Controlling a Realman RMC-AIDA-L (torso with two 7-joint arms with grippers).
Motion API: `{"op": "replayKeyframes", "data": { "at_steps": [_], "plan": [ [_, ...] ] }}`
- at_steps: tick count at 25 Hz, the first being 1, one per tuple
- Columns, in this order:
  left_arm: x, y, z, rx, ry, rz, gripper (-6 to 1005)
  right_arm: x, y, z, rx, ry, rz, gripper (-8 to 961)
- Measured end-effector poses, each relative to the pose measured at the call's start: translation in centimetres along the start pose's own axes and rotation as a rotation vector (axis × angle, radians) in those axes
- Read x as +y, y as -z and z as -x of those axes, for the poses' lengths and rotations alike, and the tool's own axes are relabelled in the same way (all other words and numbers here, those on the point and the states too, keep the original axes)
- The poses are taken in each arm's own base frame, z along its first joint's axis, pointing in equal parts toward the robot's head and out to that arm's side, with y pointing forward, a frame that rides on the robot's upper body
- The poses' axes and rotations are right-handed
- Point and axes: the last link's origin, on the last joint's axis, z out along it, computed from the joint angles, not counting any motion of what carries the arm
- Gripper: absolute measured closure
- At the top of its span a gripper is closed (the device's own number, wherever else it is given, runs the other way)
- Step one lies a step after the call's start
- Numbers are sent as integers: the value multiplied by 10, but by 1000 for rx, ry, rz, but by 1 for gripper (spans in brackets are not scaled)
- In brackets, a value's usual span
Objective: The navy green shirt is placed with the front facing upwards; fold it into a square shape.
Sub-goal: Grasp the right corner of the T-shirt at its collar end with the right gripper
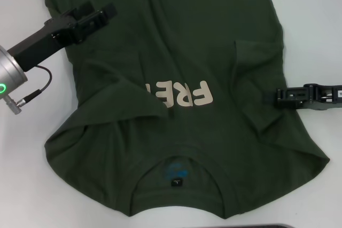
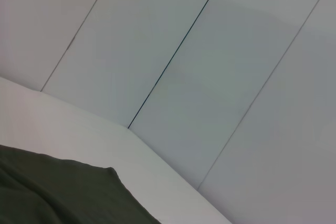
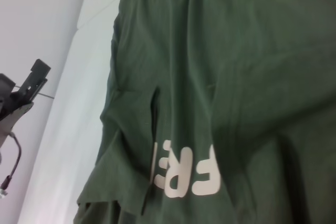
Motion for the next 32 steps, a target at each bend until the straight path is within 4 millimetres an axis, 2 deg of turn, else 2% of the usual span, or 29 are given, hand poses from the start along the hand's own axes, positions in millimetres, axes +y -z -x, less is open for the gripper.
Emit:
{"op": "replayKeyframes", "data": {
  "at_steps": [18, 22, 27, 32],
  "plan": [
    [-3, 4, 0, 1, -11, -19, 111, 35, -57, 27, 62, 101, 54, 166],
    [-4, 4, -1, 9, -13, -24, 111, 39, -55, 35, 26, 124, 68, 166],
    [-4, 5, -1, 10, -13, -25, 111, 36, -39, 47, -47, 126, 71, 166],
    [-3, 4, -1, 15, -10, -18, 111, 32, -34, 45, -35, 120, 55, 166]
  ]
}}
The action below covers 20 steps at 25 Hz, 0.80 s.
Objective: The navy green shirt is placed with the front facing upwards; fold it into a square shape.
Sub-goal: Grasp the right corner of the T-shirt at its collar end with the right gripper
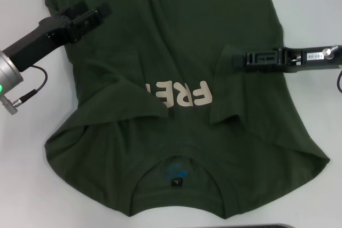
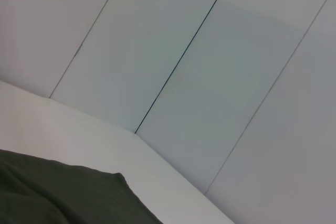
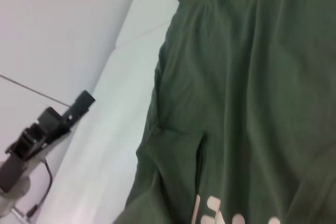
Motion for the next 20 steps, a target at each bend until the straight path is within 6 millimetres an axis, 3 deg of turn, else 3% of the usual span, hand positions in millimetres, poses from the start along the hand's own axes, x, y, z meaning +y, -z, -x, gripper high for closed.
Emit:
{"op": "replayKeyframes", "data": {
  "at_steps": [9, 20],
  "plan": [
    [0, 1, 0, 3, 7, 1, 112, -1, -12, -19, 84, -11, -10, 166],
    [0, 0, -1, 5, 7, 2, 111, 5, -39, -25, 151, 5, -17, 166]
  ]
}}
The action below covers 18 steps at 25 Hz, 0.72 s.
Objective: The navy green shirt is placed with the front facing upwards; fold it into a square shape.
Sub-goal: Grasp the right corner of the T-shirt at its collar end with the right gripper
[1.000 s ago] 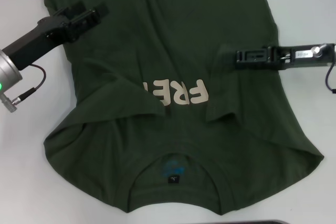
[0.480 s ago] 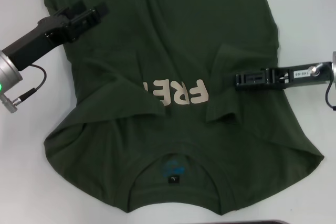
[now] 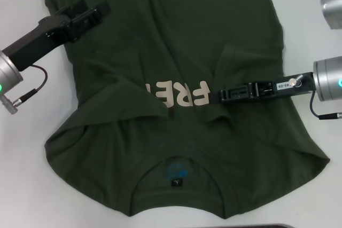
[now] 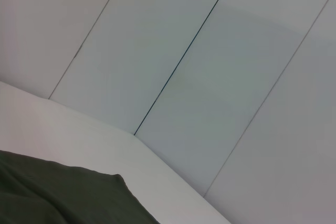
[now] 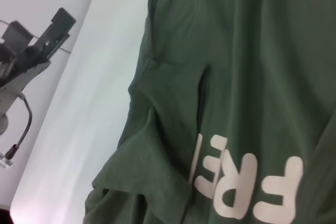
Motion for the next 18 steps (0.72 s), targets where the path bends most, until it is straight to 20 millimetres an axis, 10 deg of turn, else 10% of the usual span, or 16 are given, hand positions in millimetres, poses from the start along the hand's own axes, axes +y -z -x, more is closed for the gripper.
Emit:
{"op": "replayKeyframes", "data": {
  "at_steps": [18],
  "plan": [
    [-2, 6, 3, -134, -77, 42, 111, 0, 52, 24, -246, 45, 85, 165]
  ]
}}
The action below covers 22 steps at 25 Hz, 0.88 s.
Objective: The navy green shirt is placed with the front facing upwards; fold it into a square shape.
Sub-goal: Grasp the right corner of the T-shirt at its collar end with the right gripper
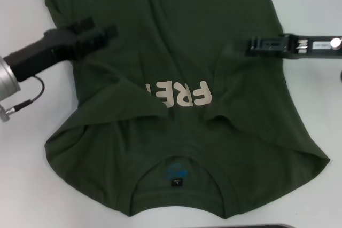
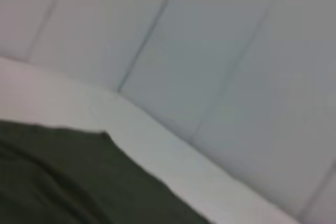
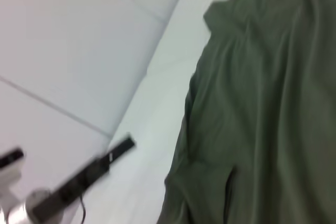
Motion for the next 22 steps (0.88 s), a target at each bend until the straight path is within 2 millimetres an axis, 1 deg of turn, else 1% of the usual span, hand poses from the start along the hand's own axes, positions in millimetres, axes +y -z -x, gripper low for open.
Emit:
{"op": "replayKeyframes", "data": {
  "at_steps": [2, 3, 7, 10, 13, 22],
  "plan": [
    [1, 4, 6, -82, -40, 24, 112, -2, 8, 4, -26, -3, -8, 165],
    [1, 4, 6, -82, -40, 24, 112, -4, 13, 6, -40, -5, -13, 165],
    [2, 5, 16, -186, -85, 43, 112, -6, 23, 10, -74, -11, -21, 165],
    [4, 3, 22, -235, -107, 56, 112, -6, 25, 11, -81, -12, -17, 165],
    [6, -1, 25, -246, -123, 60, 112, -6, 26, 11, -81, -17, -14, 165],
    [20, -24, 44, -356, -166, 112, 112, -5, 26, 11, -82, -27, -9, 165]
  ]
}}
